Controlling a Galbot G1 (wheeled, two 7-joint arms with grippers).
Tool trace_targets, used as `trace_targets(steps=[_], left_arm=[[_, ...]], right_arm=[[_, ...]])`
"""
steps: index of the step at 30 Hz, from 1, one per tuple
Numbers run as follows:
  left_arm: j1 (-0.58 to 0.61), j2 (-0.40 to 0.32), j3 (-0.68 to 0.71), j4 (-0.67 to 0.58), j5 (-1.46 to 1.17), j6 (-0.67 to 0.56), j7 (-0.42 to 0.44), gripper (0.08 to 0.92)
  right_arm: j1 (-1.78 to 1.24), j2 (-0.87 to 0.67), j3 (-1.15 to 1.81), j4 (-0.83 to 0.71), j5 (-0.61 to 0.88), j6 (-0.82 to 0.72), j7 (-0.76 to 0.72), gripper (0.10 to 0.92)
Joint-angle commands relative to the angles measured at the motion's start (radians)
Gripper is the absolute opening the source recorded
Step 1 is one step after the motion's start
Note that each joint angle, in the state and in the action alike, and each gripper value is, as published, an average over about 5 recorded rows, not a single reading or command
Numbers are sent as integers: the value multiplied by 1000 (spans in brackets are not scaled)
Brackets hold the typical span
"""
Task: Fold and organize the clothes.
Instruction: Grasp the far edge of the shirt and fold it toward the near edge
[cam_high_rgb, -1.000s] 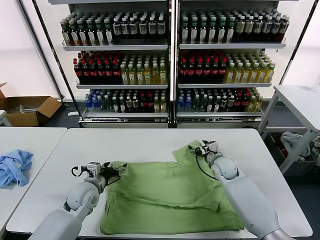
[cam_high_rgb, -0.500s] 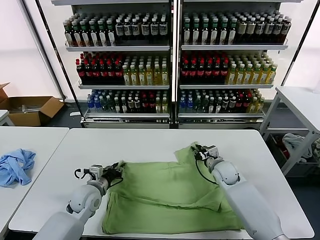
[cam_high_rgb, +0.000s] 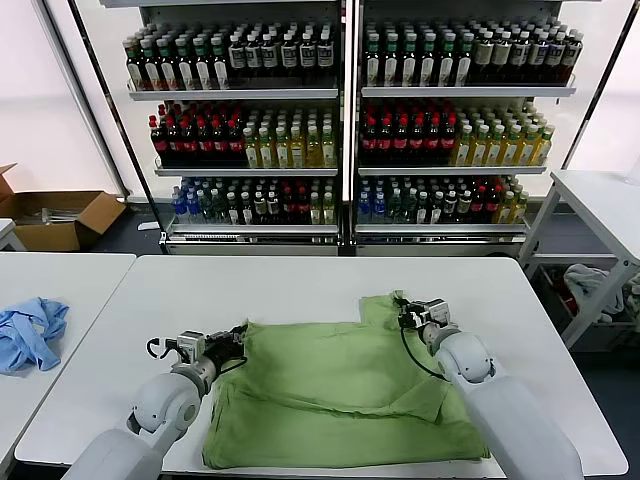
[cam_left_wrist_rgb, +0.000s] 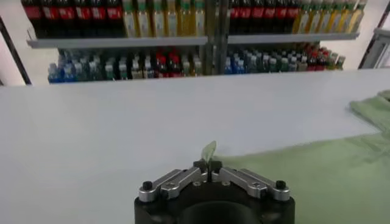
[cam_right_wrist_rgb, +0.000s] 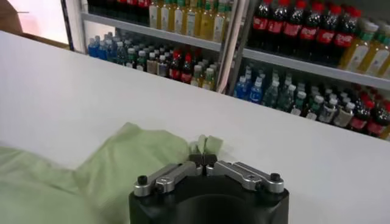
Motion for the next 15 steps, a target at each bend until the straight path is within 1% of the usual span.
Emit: trace_targets(steps=[1,8,12,15], left_arm=[[32,38,-20,-111,2,-54,-11,85],[119,95,-48,-246,-7,-57,-38,85],[178,120,-55,-312,-1,-55,-58,85],[251,141,-59,-354,18,-55,-71,85]], right_arm=[[-22,-54,32,194,79,22,64,112],[-119,-144,84,379,127,32,114,112],[-249,-197,138,485,132,32,115,112],[-371,-234,184,566,132,39,119,112]])
